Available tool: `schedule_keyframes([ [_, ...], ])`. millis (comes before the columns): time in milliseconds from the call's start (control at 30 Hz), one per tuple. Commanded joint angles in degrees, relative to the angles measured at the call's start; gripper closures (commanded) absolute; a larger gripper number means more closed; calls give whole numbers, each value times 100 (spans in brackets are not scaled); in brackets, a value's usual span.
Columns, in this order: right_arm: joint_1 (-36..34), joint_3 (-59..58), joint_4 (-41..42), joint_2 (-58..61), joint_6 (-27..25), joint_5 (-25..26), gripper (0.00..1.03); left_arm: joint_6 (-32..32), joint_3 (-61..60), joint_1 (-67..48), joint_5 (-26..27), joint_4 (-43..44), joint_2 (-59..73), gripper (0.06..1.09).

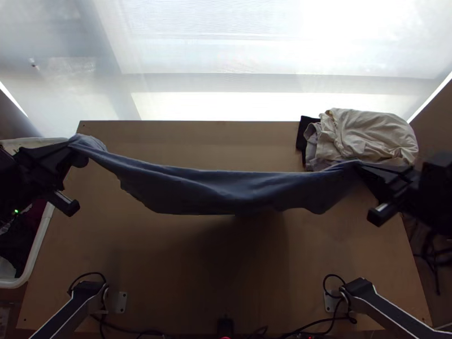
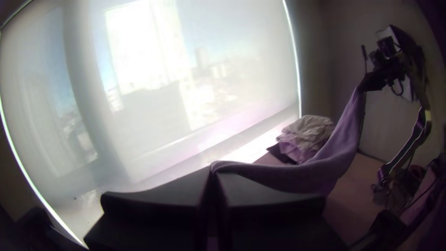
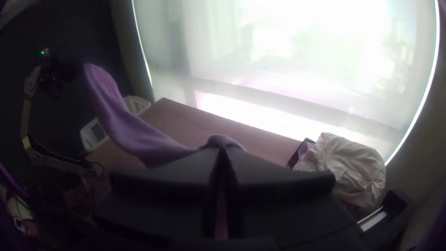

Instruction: Fold the t-shirt

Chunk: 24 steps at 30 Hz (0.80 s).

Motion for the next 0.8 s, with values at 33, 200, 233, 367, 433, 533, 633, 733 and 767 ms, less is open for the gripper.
schedule_keyframes([
  [33, -1253, -81, 106, -1213, 624, -1636, 100, -1404, 301, -110, 1180, -44, -500, 100],
  [200, -1508, 446, 194, -1204, 826, -2163, 100, -2635, 547, 1454, 2788, 342, -966, 100],
  [233, -1499, 438, 194, -1186, 817, -2154, 100, -2635, 459, 1454, 2780, 316, -1028, 100],
  [367, -1499, -767, 721, -1274, 738, -2154, 100, -2318, -614, 1630, 2771, 474, -1168, 100],
  [433, -1481, -1399, 1345, -1169, 764, -2136, 100, -2275, -1167, 1859, 2762, 922, -1054, 100],
  [533, -1420, -1935, 2022, -413, 755, -1996, 100, -1633, -1888, 1903, 2314, 1344, -500, 100],
  [633, -1086, -2164, 2629, 484, 606, -1592, 100, -1141, -2494, 1832, 1909, 2012, 396, 100],
  [733, -954, -1953, 2804, 1635, 237, -1486, 100, -244, -2600, 1604, 1198, 2223, 1512, 100],
  [767, -787, -1830, 2848, 1995, 140, -1460, 100, 2, -2600, 1507, 1004, 2294, 1864, 100],
])
